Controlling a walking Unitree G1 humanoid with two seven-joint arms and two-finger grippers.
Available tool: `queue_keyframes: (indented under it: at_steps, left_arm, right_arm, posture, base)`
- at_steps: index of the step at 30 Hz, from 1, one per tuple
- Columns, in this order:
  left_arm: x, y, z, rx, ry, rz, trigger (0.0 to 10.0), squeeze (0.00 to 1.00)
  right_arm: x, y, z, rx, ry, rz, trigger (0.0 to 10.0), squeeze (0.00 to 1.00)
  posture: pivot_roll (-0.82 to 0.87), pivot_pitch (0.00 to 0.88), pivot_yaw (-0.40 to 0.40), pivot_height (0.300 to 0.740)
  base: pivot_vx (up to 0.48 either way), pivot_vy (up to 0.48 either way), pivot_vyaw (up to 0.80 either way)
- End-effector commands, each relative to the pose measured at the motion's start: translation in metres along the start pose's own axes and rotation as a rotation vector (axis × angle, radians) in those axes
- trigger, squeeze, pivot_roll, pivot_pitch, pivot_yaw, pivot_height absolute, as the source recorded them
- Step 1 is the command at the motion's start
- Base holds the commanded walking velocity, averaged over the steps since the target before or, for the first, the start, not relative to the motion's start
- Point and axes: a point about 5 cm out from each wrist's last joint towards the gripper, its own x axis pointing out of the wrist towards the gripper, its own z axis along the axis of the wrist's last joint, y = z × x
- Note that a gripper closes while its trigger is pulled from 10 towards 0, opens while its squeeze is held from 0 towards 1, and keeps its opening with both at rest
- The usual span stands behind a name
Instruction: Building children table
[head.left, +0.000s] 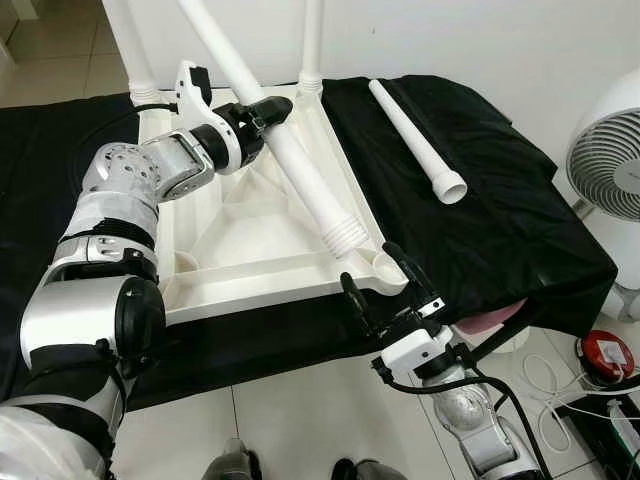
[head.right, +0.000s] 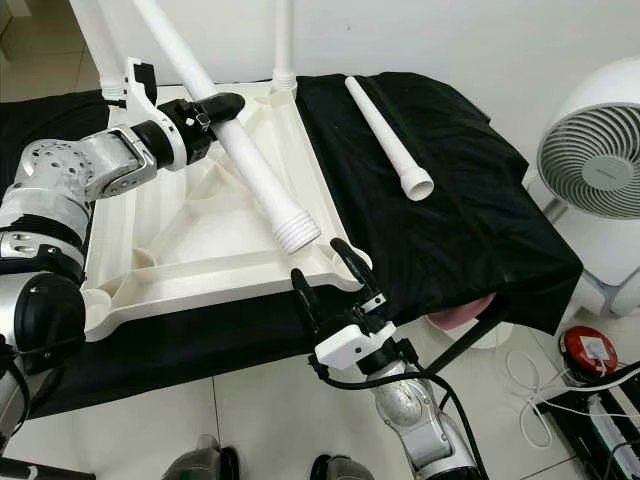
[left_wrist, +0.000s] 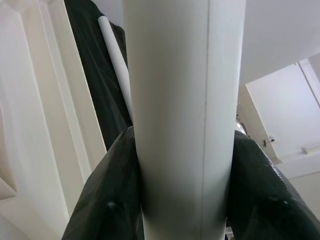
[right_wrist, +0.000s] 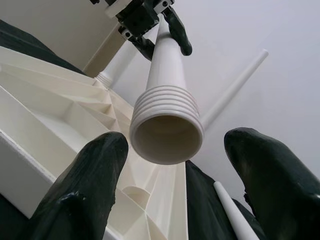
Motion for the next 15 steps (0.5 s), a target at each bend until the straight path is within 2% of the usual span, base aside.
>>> queue_keyframes:
  at_steps: [1,4,6,7,8,9,10,11,12,13,15]
  left_arm:
    - [-0.001,-0.022,0.008,0.011,-0.026,-0.316,10.0,0.0]
    - [-0.002,-0.02,0.011,0.014,-0.039,-0.301,10.0,0.0]
    - [-0.003,-0.019,0.016,0.071,-0.071,-0.279,10.0,0.0]
    - [-0.003,-0.019,0.016,0.071,-0.071,-0.279,10.0,0.0]
    - [-0.003,-0.019,0.017,0.117,-0.081,-0.276,10.0,0.0]
    - [-0.003,-0.019,0.017,0.117,-0.081,-0.276,10.0,0.0]
    - [-0.002,-0.022,0.018,0.182,-0.092,-0.28,10.0,0.0]
    - [0.0,-0.025,0.018,0.273,-0.112,-0.271,10.0,0.0]
    - [0.0,-0.025,0.018,0.273,-0.112,-0.271,10.0,0.0]
    - [0.001,-0.026,0.018,0.302,-0.121,-0.262,10.0,0.0]
    - [0.001,-0.026,0.018,0.302,-0.121,-0.262,10.0,0.0]
  right_arm:
    - [-0.005,0.003,-0.001,-0.003,0.009,0.014,10.0,0.0]
    - [-0.007,0.003,-0.001,-0.001,0.018,0.015,10.0,0.0]
    - [-0.003,-0.005,-0.002,0.04,0.053,-0.048,10.0,0.0]
    - [-0.003,-0.005,-0.002,0.04,0.053,-0.048,10.0,0.0]
    - [0.002,-0.013,-0.004,0.085,0.083,-0.1,10.0,0.0]
    - [0.002,-0.013,-0.004,0.085,0.083,-0.1,10.0,0.0]
    - [0.012,-0.02,-0.007,0.174,0.126,-0.139,10.0,0.0]
    - [0.024,-0.03,-0.011,0.307,0.163,-0.188,10.0,0.0]
    - [0.024,-0.03,-0.011,0.307,0.163,-0.188,10.0,0.0]
    - [0.028,-0.033,-0.011,0.345,0.168,-0.207,10.0,0.0]
    - [0.028,-0.033,-0.011,0.345,0.168,-0.207,10.0,0.0]
  posture:
    - [-0.01,0.097,0.014,0.74]
    - [-0.01,0.098,0.013,0.74]
    - [-0.01,0.093,0.012,0.74]
    - [-0.01,0.093,0.012,0.74]
    - [-0.01,0.087,0.009,0.74]
    - [-0.01,0.087,0.009,0.74]
    - [-0.02,0.082,0.008,0.74]
    - [-0.01,0.073,0.002,0.74]
    - [-0.01,0.073,0.002,0.74]
    - [-0.01,0.073,0.002,0.74]
    - [-0.01,0.073,0.002,0.74]
  base:
    - [0.0,0.0,0.0]
    - [0.0,0.0,0.0]
    - [0.0,0.0,0.0]
    - [0.0,0.0,0.0]
    - [0.0,0.0,0.0]
    - [0.0,0.0,0.0]
    - [0.0,0.0,0.0]
    - [0.0,0.0,0.0]
    - [0.0,0.0,0.0]
    - [0.0,0.0,0.0]
    - [0.0,0.0,0.0]
